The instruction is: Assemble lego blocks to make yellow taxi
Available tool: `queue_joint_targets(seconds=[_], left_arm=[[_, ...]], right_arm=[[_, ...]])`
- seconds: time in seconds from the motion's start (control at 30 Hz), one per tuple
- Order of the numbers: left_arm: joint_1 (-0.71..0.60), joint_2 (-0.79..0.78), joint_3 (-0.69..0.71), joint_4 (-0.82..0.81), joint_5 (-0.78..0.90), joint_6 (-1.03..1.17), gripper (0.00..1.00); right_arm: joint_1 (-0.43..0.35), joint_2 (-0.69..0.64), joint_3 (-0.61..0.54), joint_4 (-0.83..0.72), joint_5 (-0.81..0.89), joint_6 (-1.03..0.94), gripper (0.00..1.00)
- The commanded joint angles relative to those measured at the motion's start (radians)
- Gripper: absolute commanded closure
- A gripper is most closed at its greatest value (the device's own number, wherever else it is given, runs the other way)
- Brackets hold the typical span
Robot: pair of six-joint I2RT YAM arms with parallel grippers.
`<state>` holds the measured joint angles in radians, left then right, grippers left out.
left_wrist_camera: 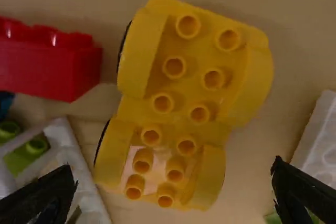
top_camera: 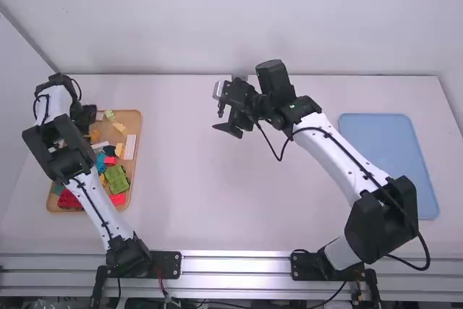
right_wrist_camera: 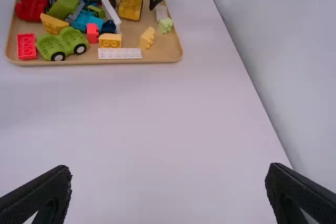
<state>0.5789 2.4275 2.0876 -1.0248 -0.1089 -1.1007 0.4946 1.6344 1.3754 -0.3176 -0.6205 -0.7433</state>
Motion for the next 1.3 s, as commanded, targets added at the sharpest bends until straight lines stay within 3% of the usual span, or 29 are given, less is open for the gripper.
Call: queue_joint_targets(seconds=[0.0, 0.23, 0.47, 0.6, 0.8, 1.13, 1.23, 1.27], left_arm=[[0.004, 0.013, -0.005, -0.003, -0.016, 0.179, 0.01], [0.004, 0.013, -0.019, 0.017, -0.060, 0.370, 0.01], [0.005, 0.013, -0.066, 0.020, -0.064, 0.373, 0.00], [0.004, 0.013, -0.079, 0.036, -0.064, 0.372, 0.04], [0.005, 0.013, -0.079, 0.046, -0.065, 0.373, 0.27], [0.006, 0.013, -0.079, 0.039, -0.066, 0.426, 0.17], [0.003, 0.013, -0.079, 0.039, -0.043, 0.533, 0.17], [0.005, 0.013, -0.079, 0.042, -0.024, 0.557, 0.26]], right_arm=[[-0.004, 0.009, 0.031, -0.004, -0.002, -0.002, 0.01], [-0.004, 0.010, 0.031, -0.012, -0.003, 0.006, 0.02], [-0.003, 0.010, 0.030, -0.011, -0.006, 0.005, 0.01], [-0.003, 0.010, 0.030, -0.011, -0.006, 0.005, 0.02], [-0.003, 0.010, 0.030, -0.011, -0.006, 0.006, 0.01], [-0.005, 0.010, 0.030, -0.018, -0.006, 0.005, 0.01], [-0.005, 0.010, 0.030, -0.027, -0.006, 0.005, 0.01], [-0.005, 0.010, 0.030, -0.031, -0.006, 0.005, 0.02]])
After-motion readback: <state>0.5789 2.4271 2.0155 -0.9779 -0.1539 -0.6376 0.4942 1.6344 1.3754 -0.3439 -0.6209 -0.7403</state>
